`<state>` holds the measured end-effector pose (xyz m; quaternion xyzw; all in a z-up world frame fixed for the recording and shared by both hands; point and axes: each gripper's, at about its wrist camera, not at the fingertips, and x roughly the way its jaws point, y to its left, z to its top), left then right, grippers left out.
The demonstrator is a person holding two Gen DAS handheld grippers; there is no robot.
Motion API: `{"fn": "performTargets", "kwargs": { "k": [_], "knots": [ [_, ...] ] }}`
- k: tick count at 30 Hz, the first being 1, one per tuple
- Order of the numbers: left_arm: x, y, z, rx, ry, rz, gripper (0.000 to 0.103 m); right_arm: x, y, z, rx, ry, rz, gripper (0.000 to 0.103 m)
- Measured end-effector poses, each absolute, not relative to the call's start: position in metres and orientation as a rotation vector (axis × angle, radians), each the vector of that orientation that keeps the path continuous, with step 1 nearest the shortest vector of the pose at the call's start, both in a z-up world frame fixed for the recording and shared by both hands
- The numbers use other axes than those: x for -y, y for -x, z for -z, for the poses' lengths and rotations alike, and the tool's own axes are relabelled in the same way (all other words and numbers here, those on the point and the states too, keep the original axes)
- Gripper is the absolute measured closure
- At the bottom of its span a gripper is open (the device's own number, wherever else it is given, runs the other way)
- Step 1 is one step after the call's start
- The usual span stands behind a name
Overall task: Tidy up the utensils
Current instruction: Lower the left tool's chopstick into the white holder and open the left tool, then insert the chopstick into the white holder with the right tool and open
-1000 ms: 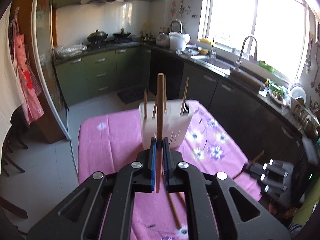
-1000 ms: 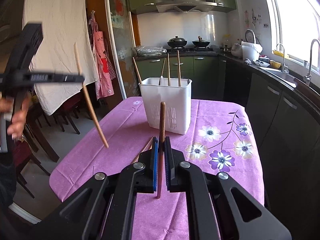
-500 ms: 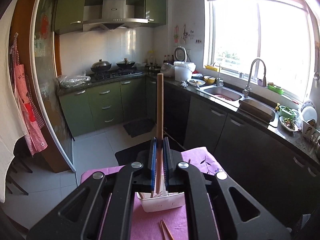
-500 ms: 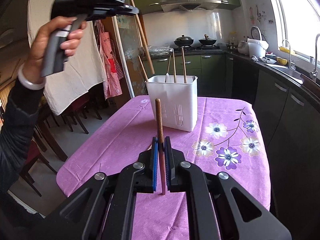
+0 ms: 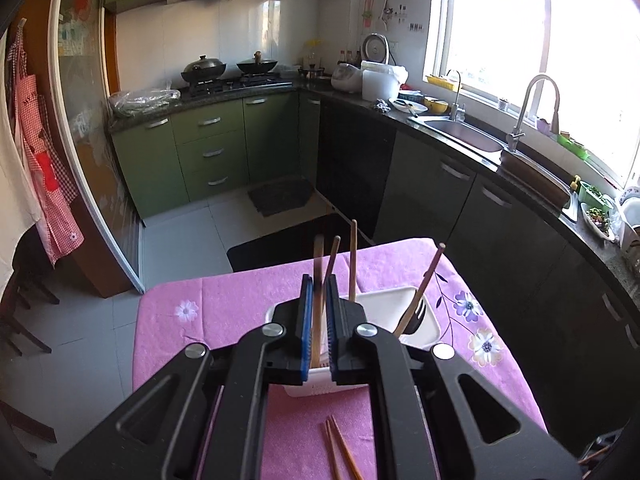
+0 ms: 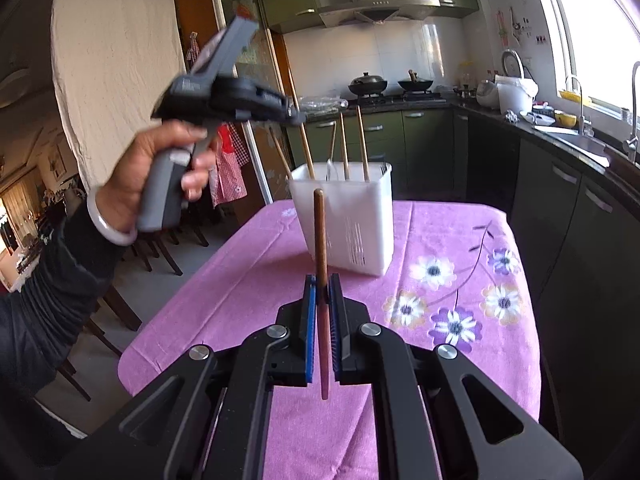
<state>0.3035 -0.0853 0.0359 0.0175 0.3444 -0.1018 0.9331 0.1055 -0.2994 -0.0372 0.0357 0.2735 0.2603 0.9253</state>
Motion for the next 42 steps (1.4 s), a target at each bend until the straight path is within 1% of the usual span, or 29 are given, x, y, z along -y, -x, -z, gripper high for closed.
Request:
{"fn": "performTargets", "kwargs": {
  "k": [3,7,8,9,10,11,12,18,23,28,33,39,42],
  "knots": [
    [0.081,-0.292,-0.042,-0.691,-0.015,0.235,0.093,0.298,-0.115,0.018,-0.523,-0.07,-0.541,0.096],
    [0.073,-0.257,-0.051,-0.654,0.005,0.257,0.09,0.299,-0.135,-0.014,-0.457,-0.103,-0.539,0.096],
    [0.07,-0.249,-0.051,-0.652,0.012,0.26,0.088,0.3,-0.139,-0.022,-0.438,-0.112,-0.54,0.096],
    [0.067,-0.24,-0.05,-0.652,0.019,0.265,0.085,0.301,-0.146,-0.035,-0.401,-0.132,-0.535,0.096],
    [0.061,-0.229,-0.047,-0.657,0.03,0.272,0.077,0.301,-0.151,-0.043,-0.376,-0.146,-0.533,0.096],
    [0.057,-0.218,-0.042,-0.665,0.036,0.272,0.068,0.302,-0.154,-0.051,-0.354,-0.159,-0.533,0.096],
    [0.053,-0.209,-0.036,-0.673,0.037,0.27,0.065,0.301,-0.161,-0.064,-0.316,-0.171,-0.525,0.096],
    [0.034,-0.166,0.003,-0.724,0.015,0.231,0.065,0.286,-0.196,-0.105,-0.202,-0.162,-0.468,0.096],
    [0.021,-0.15,0.037,-0.812,0.021,0.223,0.065,0.267,-0.239,-0.111,-0.21,-0.145,-0.419,0.096],
    [0.015,-0.15,0.052,-0.857,0.034,0.223,0.065,0.249,-0.276,-0.096,-0.275,-0.116,-0.387,0.096],
    [0.02,-0.154,0.063,-0.887,0.037,0.232,0.065,0.239,-0.299,-0.064,-0.361,-0.107,-0.375,0.096],
    [0.036,-0.156,0.07,-0.92,0.022,0.257,0.065,0.229,-0.305,-0.031,-0.436,-0.064,-0.385,0.096],
    [0.043,-0.156,0.074,-0.935,0.014,0.272,0.065,0.232,-0.29,-0.033,-0.423,-0.061,-0.406,0.093]
  ]
}}
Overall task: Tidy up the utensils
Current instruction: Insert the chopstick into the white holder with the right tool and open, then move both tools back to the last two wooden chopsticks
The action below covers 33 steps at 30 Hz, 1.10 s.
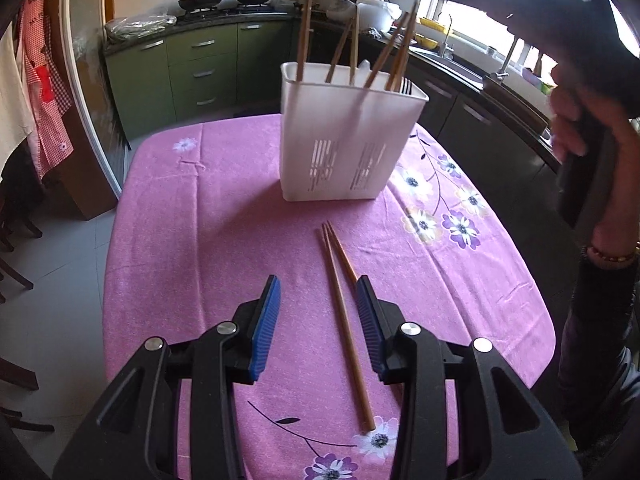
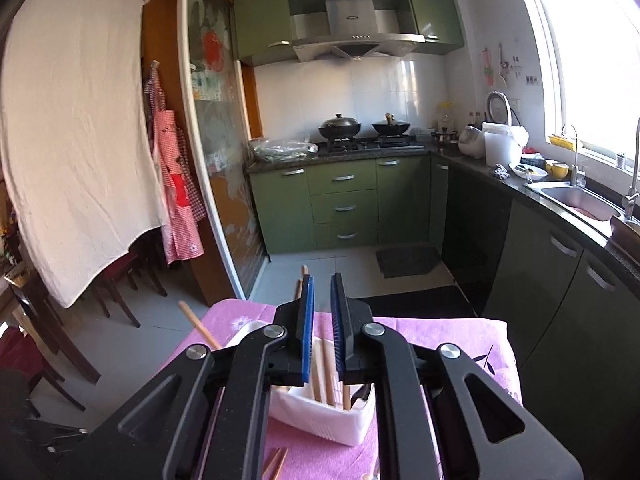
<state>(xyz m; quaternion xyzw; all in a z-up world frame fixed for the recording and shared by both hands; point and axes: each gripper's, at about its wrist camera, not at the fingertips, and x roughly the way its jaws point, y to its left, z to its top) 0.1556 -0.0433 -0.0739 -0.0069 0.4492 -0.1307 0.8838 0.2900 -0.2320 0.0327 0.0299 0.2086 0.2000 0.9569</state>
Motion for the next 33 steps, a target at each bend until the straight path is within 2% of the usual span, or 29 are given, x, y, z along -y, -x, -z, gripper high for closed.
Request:
{"fn": "performTargets", "kwargs": {
  "k": [2,4,6,8,12,19,23,28,33],
  "knots": [
    [0.049,-0.154,0.078,-0.944,0.006,0.284,0.065,0.241,-0.265,-0.044,-0.372,-0.061,-0.425,0.092],
    [0.055,-0.156,0.083,-0.96,-0.008,0.288,0.065,0.252,-0.237,-0.051,-0.332,-0.063,-0.438,0.081],
    [0.061,-0.162,0.093,-0.99,-0.021,0.289,0.065,0.264,-0.205,-0.048,-0.325,-0.054,-0.439,0.076],
    [0.064,-0.168,0.102,-1.023,-0.019,0.292,0.065,0.273,-0.181,-0.033,-0.346,-0.052,-0.445,0.076],
    [0.071,-0.188,0.125,-1.092,-0.013,0.279,0.065,0.289,-0.148,0.03,-0.47,-0.038,-0.373,0.076],
    [0.078,-0.22,0.159,-1.165,0.002,0.215,0.067,0.31,-0.152,0.131,-0.75,-0.131,-0.341,0.076],
    [0.083,-0.229,0.168,-1.187,-0.015,0.189,0.07,0.315,-0.152,0.148,-0.785,-0.154,-0.349,0.076],
    [0.092,-0.239,0.173,-1.203,-0.04,0.173,0.071,0.319,-0.153,0.149,-0.785,-0.174,-0.368,0.076],
    [0.101,-0.25,0.173,-1.204,-0.072,0.148,0.077,0.319,-0.157,0.148,-0.792,-0.188,-0.375,0.075]
  ]
}}
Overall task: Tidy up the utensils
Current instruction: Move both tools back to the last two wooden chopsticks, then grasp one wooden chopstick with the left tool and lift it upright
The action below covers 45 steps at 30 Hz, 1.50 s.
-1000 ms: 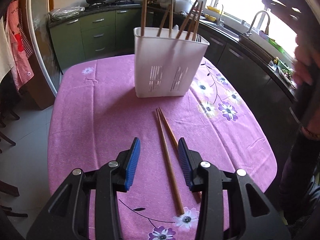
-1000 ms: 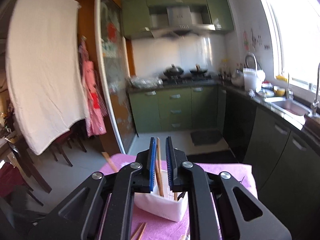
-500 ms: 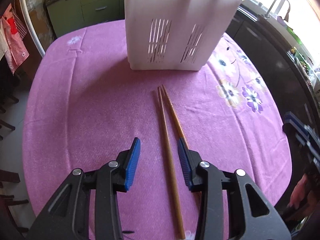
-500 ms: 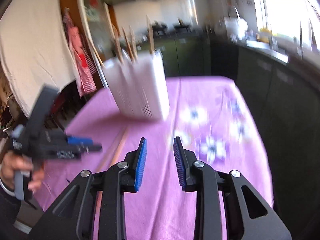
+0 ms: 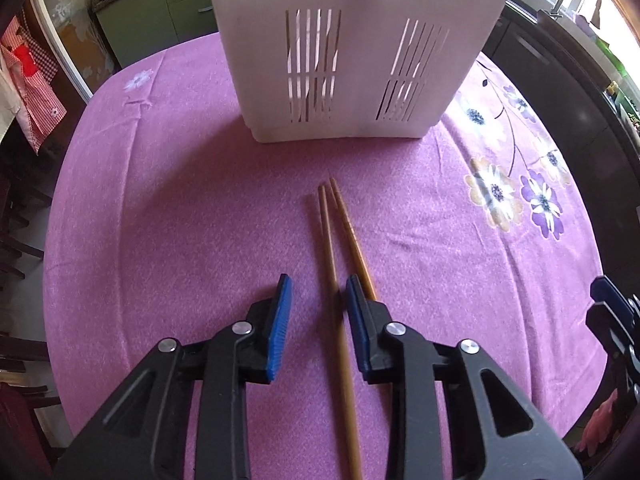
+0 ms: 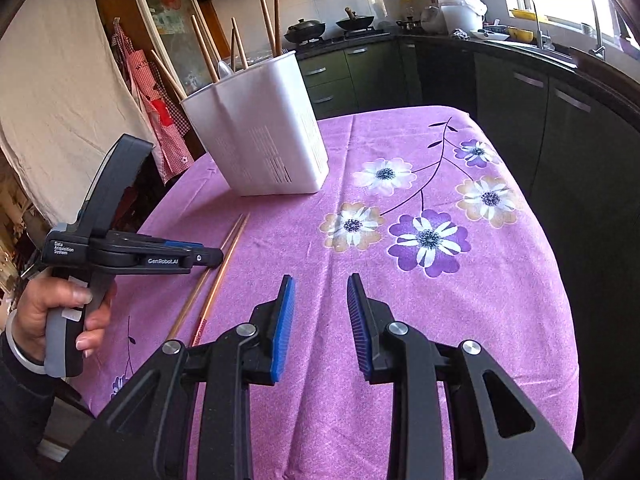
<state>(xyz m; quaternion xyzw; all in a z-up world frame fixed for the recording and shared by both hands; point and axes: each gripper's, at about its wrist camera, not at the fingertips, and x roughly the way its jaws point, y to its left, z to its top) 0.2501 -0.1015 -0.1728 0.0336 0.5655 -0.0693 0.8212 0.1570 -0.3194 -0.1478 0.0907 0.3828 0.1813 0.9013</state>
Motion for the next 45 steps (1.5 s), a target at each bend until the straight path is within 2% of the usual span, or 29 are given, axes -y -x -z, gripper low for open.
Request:
{"fn": "performTargets", "kwargs": {
  "k": [3,5,8,15,31,40,45],
  "knots": [
    [0.108,-0.253,0.174,-1.199,-0.087,0.131,0.083,0.321,-0.156,0.148,-0.794,-0.198,-0.376,0.075],
    [0.11,-0.253,0.172,-1.201,-0.09,0.131,0.096,0.322,-0.155,0.148,-0.797,-0.197,-0.376,0.075],
    [0.11,-0.251,0.172,-1.201,-0.097,0.133,0.097,0.323,-0.155,0.148,-0.803,-0.204,-0.38,0.075],
    [0.089,-0.244,0.161,-1.185,-0.045,0.132,0.098,0.32,-0.155,0.148,-0.807,-0.202,-0.384,0.075],
    [0.043,-0.166,0.041,-0.875,0.003,0.133,0.098,0.314,-0.149,0.14,-0.791,-0.168,-0.384,0.073],
    [0.038,-0.114,0.026,-0.779,-0.027,0.117,0.098,0.303,-0.15,0.144,-0.813,-0.144,-0.396,0.067],
    [0.033,-0.098,0.026,-0.755,-0.021,0.124,0.098,0.28,-0.162,0.153,-0.871,-0.105,-0.438,0.067]
  ]
}}
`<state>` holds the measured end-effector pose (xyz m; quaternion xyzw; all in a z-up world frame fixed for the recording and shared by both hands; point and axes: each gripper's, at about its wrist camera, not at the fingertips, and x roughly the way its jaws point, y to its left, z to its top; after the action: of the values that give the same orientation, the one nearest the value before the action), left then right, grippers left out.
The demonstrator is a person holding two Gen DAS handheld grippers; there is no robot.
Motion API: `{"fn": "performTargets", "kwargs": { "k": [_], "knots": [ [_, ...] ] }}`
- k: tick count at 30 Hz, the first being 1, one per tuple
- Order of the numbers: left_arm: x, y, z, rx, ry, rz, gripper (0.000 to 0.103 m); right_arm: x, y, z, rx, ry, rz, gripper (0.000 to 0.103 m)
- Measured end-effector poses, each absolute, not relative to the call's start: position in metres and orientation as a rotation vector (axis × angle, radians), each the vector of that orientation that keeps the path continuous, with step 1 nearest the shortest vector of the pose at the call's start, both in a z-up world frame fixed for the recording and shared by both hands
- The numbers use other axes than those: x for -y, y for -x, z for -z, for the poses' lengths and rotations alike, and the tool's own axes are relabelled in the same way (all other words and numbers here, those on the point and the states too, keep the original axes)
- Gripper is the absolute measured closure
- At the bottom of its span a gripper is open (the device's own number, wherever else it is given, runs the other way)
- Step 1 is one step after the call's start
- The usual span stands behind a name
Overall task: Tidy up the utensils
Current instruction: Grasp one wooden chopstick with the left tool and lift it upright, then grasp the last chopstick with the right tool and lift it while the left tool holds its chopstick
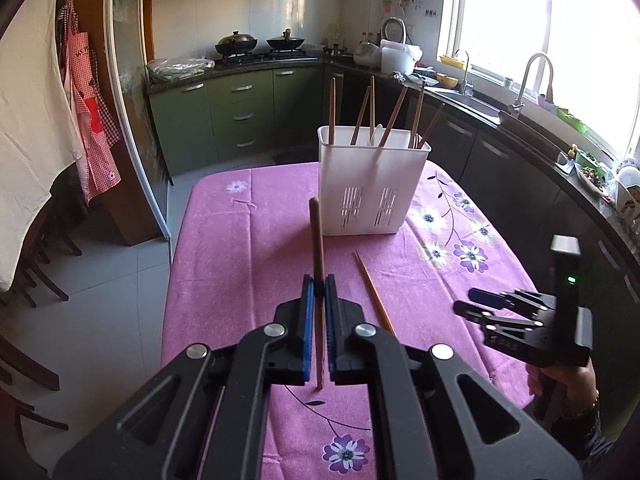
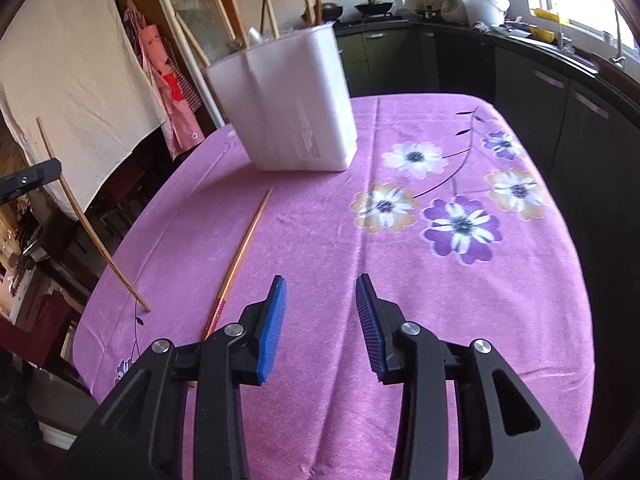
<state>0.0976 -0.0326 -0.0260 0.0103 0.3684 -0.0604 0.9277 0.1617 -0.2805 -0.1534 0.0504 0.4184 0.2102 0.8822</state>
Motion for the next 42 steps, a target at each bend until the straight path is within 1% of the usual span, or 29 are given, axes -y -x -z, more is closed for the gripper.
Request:
{"fn": "performTargets", "kwargs": {
  "k": [13,19,21,23,25,27,28,30,35,42],
  "knots": [
    [0.026,-0.082,0.026,-0.742,-0.035,0.155,0.098,0.173,-0.233,0.166,-0.996,0.089,-0.5,0.067],
    [0.025,-0.083,0.026,-0.743,-0.039,0.163,0.098,0.147,-0.255,0.178,-1.062,0.138,-0.473,0.066],
    [0.024,-0.083,0.026,-0.743,-0.036,0.163,0.098,0.142,-0.255,0.179,-1.053,0.159,-0.463,0.067],
    [0.022,-0.084,0.027,-0.743,-0.033,0.164,0.097,0.141,-0.255,0.179,-1.042,0.175,-0.452,0.073],
    [0.022,-0.084,0.027,-0.743,-0.034,0.164,0.097,0.141,-0.253,0.179,-1.031,0.192,-0.436,0.085],
    [0.023,-0.084,0.027,-0.743,-0.034,0.161,0.097,0.145,-0.253,0.18,-1.028,0.19,-0.442,0.092],
    [0.023,-0.084,0.027,-0.743,-0.034,0.16,0.097,0.148,-0.253,0.181,-1.028,0.184,-0.446,0.094],
    [0.023,-0.084,0.027,-0.743,-0.035,0.16,0.097,0.151,-0.253,0.182,-1.027,0.174,-0.453,0.096],
    [0.023,-0.084,0.027,-0.747,-0.045,0.159,0.097,0.163,-0.247,0.167,-0.981,0.13,-0.472,0.096],
    [0.023,-0.084,0.027,-0.749,-0.046,0.156,0.097,0.205,-0.208,0.098,-0.772,0.052,-0.491,0.096]
  ]
}}
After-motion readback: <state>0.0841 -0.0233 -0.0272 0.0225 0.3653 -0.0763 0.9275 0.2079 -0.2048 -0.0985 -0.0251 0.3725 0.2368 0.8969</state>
